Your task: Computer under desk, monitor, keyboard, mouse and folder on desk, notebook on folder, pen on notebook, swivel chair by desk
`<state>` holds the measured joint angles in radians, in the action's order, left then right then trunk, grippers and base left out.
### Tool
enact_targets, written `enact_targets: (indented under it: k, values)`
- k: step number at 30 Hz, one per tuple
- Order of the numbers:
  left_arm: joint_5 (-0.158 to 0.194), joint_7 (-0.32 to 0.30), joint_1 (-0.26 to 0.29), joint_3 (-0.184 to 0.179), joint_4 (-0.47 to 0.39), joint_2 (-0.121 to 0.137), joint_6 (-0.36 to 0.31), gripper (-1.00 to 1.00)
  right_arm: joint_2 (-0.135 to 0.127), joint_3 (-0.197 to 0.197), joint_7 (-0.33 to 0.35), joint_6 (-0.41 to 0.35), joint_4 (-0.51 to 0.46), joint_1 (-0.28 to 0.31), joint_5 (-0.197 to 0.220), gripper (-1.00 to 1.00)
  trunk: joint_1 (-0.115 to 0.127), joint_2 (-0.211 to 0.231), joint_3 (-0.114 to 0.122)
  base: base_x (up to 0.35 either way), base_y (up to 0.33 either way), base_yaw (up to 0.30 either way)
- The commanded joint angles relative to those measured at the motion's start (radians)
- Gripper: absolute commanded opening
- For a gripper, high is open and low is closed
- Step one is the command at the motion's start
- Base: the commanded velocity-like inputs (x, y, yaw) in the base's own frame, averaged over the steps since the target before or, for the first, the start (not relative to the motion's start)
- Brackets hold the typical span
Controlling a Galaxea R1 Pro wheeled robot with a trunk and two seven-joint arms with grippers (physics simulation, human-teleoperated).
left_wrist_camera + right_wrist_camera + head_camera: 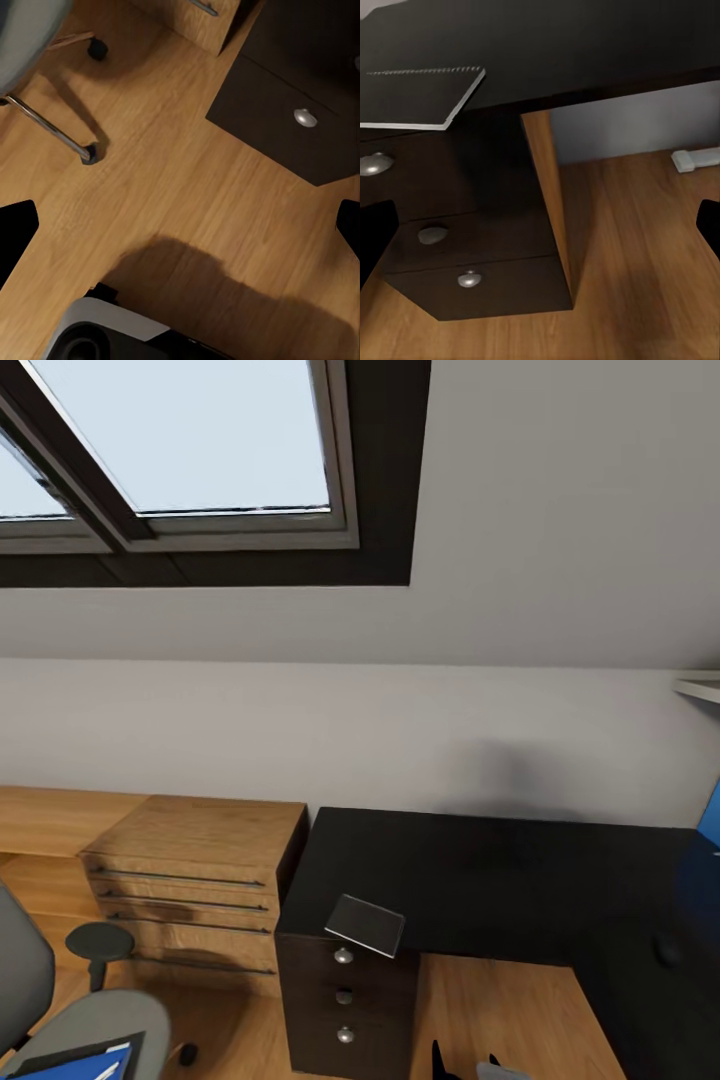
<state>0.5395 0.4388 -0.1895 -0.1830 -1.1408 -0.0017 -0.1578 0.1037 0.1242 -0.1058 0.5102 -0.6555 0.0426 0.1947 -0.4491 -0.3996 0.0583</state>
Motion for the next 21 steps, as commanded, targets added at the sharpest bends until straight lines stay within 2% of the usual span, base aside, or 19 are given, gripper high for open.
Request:
enact_targets:
  k: [1,10,13,14,16,17,19,20,21]
  values:
    - [0.005,0.006,0.000,-0.002,-0.002,0.000,-0.003,1.00,-0.001,0.006,-0.007,0.004,0.000,0.000,0.006,1.00,-0.001,0.000,0.000,0.170,0.000,0.000]
    - [0.005,0.007,0.000,-0.012,-0.003,-0.001,-0.004,1.00,-0.003,0.003,-0.014,0.039,-0.029,0.001,0.008,1.00,-0.001,0.000,0.000,0.039,0.000,0.000]
    - [0.003,0.007,-0.001,-0.027,-0.023,-0.003,-0.007,1.00,-0.004,0.000,-0.027,0.033,-0.110,0.001,0.009,1.00,-0.001,0.000,0.000,0.004,0.000,0.000]
    - [0.001,0.008,0.000,-0.033,-0.051,-0.004,-0.012,1.00,-0.004,-0.002,-0.046,0.018,-0.170,0.002,0.010,1.00,-0.001,0.000,0.000,0.002,0.000,0.000]
    - [-0.003,0.009,0.000,-0.037,-0.105,-0.005,-0.030,1.00,-0.005,-0.003,-0.091,-0.036,-0.268,0.001,0.011,1.00,-0.001,0.000,0.000,0.001,0.000,0.000]
    - [-0.006,0.009,0.000,-0.039,-0.145,-0.006,-0.054,1.00,-0.006,-0.004,-0.128,-0.095,-0.336,0.001,0.010,1.00,-0.001,0.000,0.000,0.000,0.000,0.000]
    - [-0.008,0.011,0.001,-0.041,-0.187,-0.008,-0.090,1.00,-0.008,-0.004,-0.166,-0.167,-0.405,0.002,0.008,1.00,-0.001,0.000,0.000,0.000,0.000,0.000]
    - [-0.010,0.014,0.002,-0.042,-0.231,-0.015,-0.135,1.00,-0.013,-0.007,-0.203,-0.250,-0.471,0.002,0.008,1.00,-0.001,0.000,0.000,0.000,0.000,0.000]
    - [-0.011,0.015,0.004,-0.042,-0.251,-0.020,-0.159,1.00,-0.017,-0.009,-0.219,-0.294,-0.502,0.003,0.008,1.00,-0.001,0.000,0.000,0.000,0.000,0.000]
